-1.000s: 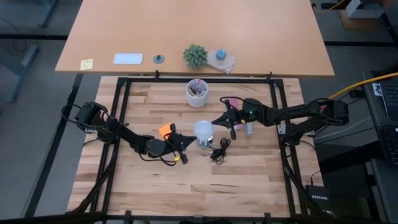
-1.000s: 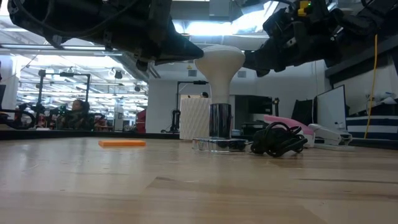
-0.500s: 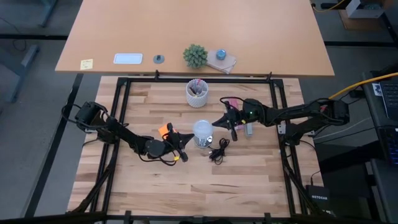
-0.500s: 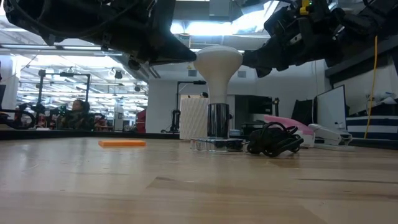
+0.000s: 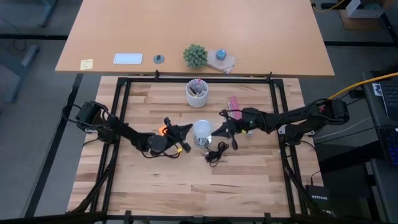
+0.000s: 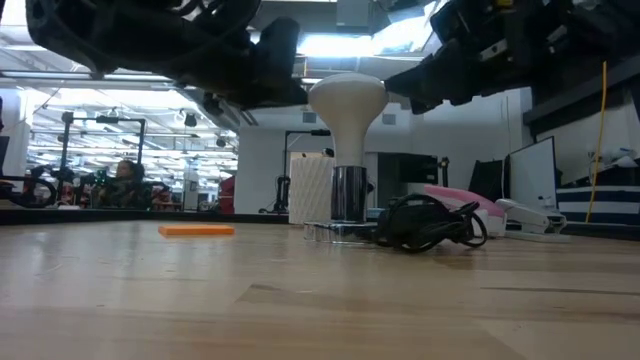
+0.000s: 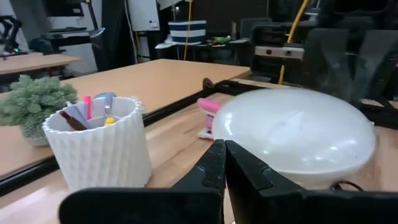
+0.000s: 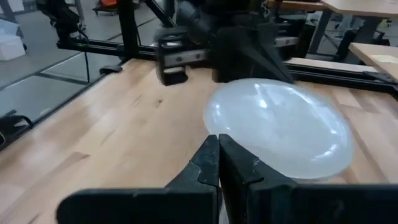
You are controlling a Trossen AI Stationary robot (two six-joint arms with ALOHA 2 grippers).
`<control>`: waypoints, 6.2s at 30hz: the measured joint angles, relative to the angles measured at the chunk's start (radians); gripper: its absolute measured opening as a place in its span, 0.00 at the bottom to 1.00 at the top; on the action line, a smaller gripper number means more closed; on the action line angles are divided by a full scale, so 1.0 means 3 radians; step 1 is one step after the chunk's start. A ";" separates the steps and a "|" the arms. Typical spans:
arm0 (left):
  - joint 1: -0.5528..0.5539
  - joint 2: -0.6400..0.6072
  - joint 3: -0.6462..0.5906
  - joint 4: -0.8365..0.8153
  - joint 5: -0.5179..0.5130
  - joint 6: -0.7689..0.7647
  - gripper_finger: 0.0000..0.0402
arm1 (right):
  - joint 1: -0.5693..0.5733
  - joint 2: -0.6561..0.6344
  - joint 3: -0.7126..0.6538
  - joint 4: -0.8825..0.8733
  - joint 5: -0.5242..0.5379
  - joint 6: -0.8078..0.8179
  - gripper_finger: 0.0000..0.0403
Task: Screw lightbulb
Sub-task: Insert the lightbulb into the lamp
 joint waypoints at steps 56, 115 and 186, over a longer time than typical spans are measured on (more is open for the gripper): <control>-0.0030 0.0017 -0.0003 0.0136 0.0288 0.0031 0.00 | -0.0004 -0.0114 0.0000 0.0002 0.0369 -0.0058 0.01; -0.0010 0.0093 -0.0008 0.0149 0.0672 -0.0075 0.00 | -0.0725 0.0252 0.0001 0.0272 -0.0490 0.0329 0.01; -0.0085 -0.0107 -0.0006 -0.0025 0.0737 -0.0015 0.00 | -0.0354 -0.0114 0.0001 -0.0105 0.0483 -0.0030 0.01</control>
